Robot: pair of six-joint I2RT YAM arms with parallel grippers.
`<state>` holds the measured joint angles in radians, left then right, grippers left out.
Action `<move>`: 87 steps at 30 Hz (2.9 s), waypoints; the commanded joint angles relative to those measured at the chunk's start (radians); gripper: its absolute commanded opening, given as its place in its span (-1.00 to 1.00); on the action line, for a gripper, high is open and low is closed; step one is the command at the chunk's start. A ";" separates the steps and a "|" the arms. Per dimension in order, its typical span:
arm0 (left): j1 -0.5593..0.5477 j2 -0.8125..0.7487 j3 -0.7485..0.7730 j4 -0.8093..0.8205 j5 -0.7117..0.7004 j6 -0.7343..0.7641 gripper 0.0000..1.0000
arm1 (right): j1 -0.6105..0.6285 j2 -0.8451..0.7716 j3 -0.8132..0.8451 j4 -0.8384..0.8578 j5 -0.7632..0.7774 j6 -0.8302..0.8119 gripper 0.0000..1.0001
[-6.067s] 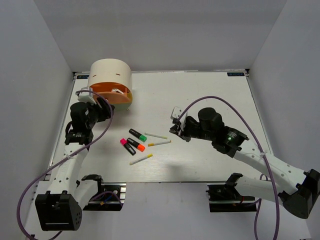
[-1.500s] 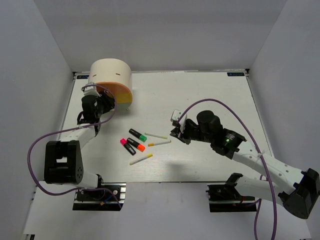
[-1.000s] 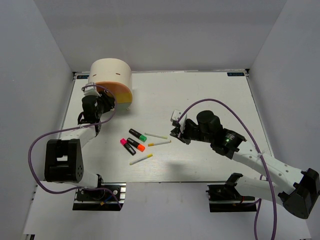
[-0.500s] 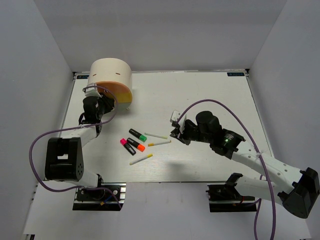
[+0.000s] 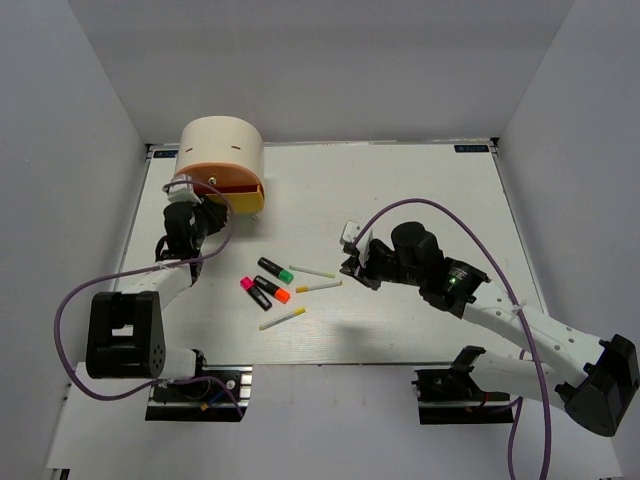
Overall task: Sort the stationery into containers
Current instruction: Open the drawer in the storage box, then pick up the stationery from the center of the board.
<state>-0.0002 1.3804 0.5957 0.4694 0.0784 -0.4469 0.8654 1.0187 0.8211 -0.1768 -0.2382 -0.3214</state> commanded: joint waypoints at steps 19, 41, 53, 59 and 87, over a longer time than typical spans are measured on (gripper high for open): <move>-0.011 -0.228 -0.112 -0.068 -0.022 -0.015 -0.82 | 0.003 -0.009 0.004 0.034 -0.009 0.004 -0.55; -0.020 -0.486 -0.091 -0.461 0.018 -0.101 0.60 | 0.007 0.086 0.029 -0.010 -0.047 -0.027 -0.45; -0.020 -0.875 0.027 -0.900 0.032 0.096 0.67 | 0.069 0.474 0.248 -0.062 -0.124 -0.059 -0.22; -0.020 -1.098 0.012 -0.888 0.014 0.097 0.76 | 0.107 0.745 0.461 -0.001 -0.049 0.030 -0.12; 0.002 -1.202 0.012 -0.879 0.064 0.106 0.76 | 0.136 1.112 0.719 0.016 0.143 0.085 -0.10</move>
<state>-0.0036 0.1799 0.6117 -0.4084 0.1249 -0.3515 0.9970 2.1365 1.5555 -0.1818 -0.1108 -0.2405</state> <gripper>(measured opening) 0.874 0.446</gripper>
